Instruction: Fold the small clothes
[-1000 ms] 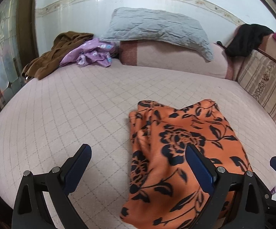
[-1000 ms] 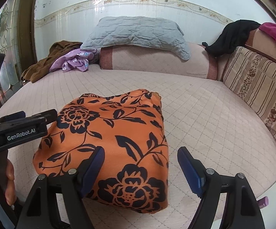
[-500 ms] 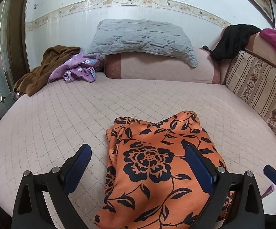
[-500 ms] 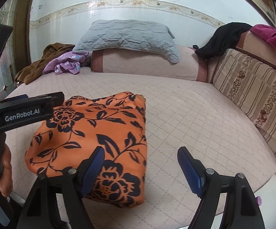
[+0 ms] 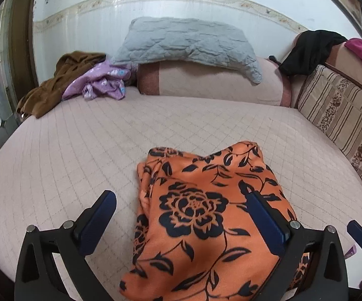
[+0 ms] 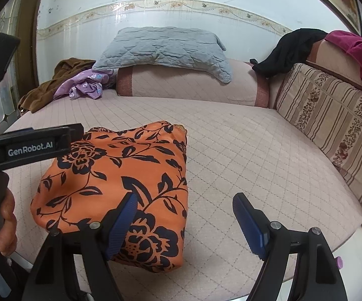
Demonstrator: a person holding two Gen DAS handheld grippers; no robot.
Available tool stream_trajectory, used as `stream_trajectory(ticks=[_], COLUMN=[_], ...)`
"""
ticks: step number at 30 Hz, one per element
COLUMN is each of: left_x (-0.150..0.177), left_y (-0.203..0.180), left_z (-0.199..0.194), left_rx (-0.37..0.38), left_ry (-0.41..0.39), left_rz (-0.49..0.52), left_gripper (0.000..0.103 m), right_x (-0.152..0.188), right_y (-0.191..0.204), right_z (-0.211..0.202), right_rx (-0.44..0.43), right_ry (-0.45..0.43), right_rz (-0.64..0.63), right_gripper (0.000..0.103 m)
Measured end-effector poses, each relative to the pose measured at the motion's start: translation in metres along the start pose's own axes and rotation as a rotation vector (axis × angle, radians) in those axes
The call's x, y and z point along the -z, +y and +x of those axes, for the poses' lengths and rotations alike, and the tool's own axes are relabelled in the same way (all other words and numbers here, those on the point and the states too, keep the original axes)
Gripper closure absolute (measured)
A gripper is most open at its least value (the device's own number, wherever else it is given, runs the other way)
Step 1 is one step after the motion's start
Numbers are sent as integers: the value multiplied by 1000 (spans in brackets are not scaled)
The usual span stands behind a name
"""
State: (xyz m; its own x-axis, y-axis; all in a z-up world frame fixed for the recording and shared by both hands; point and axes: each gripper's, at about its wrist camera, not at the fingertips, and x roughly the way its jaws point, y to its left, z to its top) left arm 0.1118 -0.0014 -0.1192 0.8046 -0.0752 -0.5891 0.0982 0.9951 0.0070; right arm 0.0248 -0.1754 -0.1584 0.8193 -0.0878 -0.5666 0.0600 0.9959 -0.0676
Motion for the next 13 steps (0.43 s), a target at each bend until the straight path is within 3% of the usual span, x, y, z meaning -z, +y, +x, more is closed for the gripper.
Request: stream_trajectory(ticks=[2,3,13], left_x=[6,7,11], left_y=[-3,-6,-10], left_z=[-7,-6,-3], left_rx=[-53,-61,-68], left_ry=[-112,-122,-107], left_rz=[3,13,18], left_gripper=[0,0,0], right_x=[1,1,2], right_y=[0,0,-3], right_z=[0,-1,-1], right_rx=[1,2,6], right_ry=[0,-1,-1], right_rz=[-3,-6,-4], right_gripper=[22,22,22])
